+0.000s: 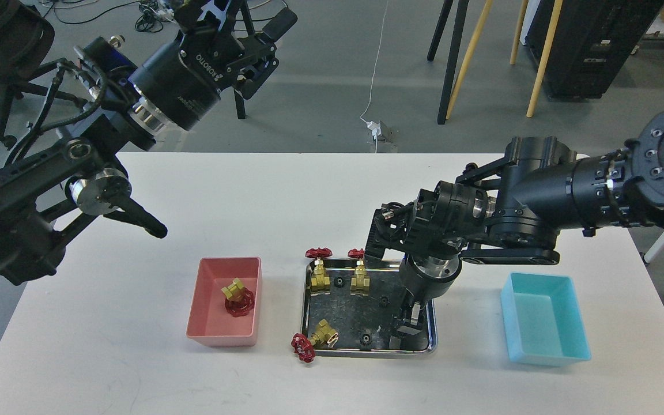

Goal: Place valve in pink box and gear in blue box
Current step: 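Reach the right gripper down to a dark gear on the tray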

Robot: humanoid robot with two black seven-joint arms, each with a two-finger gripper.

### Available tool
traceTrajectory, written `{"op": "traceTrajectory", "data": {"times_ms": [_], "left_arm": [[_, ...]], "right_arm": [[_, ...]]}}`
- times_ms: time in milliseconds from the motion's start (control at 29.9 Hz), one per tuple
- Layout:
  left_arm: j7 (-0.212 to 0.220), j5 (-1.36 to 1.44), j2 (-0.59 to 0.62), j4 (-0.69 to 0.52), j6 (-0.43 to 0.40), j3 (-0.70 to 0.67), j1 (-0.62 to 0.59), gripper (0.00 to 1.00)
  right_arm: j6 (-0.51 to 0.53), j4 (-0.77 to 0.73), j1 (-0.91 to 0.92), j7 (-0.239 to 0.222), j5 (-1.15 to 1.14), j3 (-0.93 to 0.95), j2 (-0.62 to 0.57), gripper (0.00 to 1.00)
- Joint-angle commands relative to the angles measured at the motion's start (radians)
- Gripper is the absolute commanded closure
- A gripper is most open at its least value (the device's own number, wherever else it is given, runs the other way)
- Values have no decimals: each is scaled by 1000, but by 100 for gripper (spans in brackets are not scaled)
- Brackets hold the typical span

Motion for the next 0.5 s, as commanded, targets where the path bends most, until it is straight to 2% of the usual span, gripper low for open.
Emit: {"op": "traceTrajectory", "data": {"times_ms": [0, 468], "left_arm": [[0, 0, 1, 0, 0, -8, 11, 32], [0, 0, -8, 0, 0, -10, 27, 31]], "right_arm": [[0, -17, -23, -13, -6, -10, 1, 46], [0, -14, -43, -11, 8, 3, 1, 51]]}}
